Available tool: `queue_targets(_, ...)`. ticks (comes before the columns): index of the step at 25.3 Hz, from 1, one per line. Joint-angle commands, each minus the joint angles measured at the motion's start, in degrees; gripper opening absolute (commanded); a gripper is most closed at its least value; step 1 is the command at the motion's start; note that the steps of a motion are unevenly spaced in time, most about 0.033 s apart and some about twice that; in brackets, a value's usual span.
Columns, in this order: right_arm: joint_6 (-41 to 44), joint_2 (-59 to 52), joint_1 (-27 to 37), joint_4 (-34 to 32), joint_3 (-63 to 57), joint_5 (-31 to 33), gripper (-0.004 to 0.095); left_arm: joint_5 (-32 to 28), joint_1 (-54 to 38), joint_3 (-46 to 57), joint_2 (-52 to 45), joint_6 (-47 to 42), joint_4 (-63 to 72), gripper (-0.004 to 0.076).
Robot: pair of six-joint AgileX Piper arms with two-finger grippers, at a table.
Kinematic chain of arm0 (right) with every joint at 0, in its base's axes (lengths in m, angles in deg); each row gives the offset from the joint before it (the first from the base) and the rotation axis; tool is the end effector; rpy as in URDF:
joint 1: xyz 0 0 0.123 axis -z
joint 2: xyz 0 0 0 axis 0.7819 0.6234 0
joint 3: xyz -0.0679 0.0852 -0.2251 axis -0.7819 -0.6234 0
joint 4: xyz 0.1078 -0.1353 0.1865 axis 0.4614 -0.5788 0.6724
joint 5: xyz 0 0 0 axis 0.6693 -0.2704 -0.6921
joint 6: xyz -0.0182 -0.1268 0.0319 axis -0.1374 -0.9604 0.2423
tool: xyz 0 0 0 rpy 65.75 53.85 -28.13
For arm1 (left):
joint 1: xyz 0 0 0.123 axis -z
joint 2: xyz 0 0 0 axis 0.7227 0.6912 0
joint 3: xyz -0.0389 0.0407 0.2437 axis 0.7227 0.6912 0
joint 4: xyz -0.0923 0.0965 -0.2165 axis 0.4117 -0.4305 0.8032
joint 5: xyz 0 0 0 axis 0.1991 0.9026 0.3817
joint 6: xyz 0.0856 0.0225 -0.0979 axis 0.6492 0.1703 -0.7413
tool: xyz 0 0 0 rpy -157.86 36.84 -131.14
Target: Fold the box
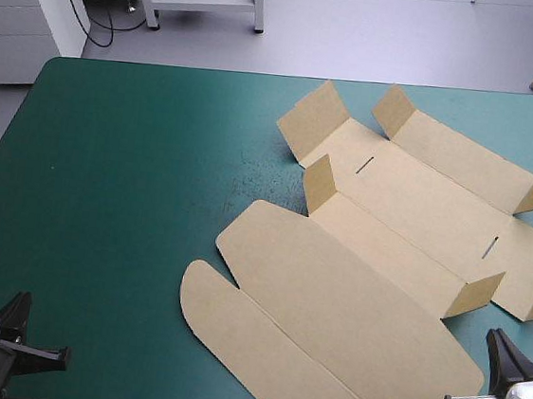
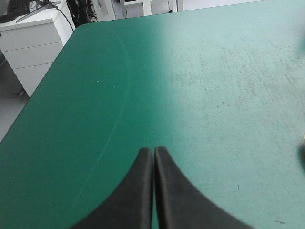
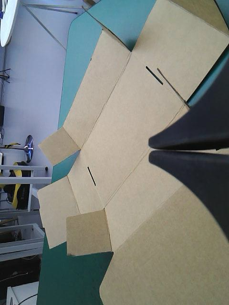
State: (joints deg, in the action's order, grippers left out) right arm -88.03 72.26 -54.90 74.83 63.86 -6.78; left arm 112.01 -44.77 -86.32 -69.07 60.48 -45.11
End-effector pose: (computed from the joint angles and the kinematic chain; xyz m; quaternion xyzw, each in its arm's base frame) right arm 0.0805 0.0136 0.2983 -0.0753 0.7525 0.0178 0.6541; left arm 0.0901 0.0063 0.2607 0.0105 0.8022 0.0331 0.5961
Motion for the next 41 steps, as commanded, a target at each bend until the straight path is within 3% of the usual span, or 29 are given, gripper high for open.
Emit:
queue_targets(1, -0.3, 1.3, 0.3, 0.1, 1.7, -4.2, -0.0014, -4.6, 0.1, -1.2, -0.8, -0.2, 0.0, -0.001)
queue_targets(29, -0.3, 1.3, 0.3, 0.1, 1.7, -4.2, -0.0001, -4.9, 0.1, -1.1, -0.8, 0.1, 0.0, -0.001)
queue_targets(31, -0.3, 1.3, 0.3, 0.1, 1.7, -4.2, 0.0127, -4.9, 0.1, -1.1, -0.8, 0.1, 0.0, -0.001)
queue_targets(34, 1.3, 1.3, 0.3, -1.1, 1.7, -4.2, 0.0642, -4.9, 0.1, -1.1, -0.8, 0.1, 0.0, -0.001)
queue_targets(36, 3.6, 1.3, 0.3, -2.9, 1.7, -4.2, 0.0894, -4.9, 0.1, -1.1, -0.8, 0.1, 0.0, -0.001)
queue_targets(37, 3.8, 1.3, 0.3, -3.0, 1.7, -4.2, 0.0933, -4.9, 0.1, -1.1, -0.8, -0.2, 0.0, -0.001)
queue_targets(41, 4.0, 1.3, 0.3, -3.4, 1.7, -4.2, 0.0928, -4.9, 0.1, -1.1, -0.8, -0.2, 0.0, -0.001)
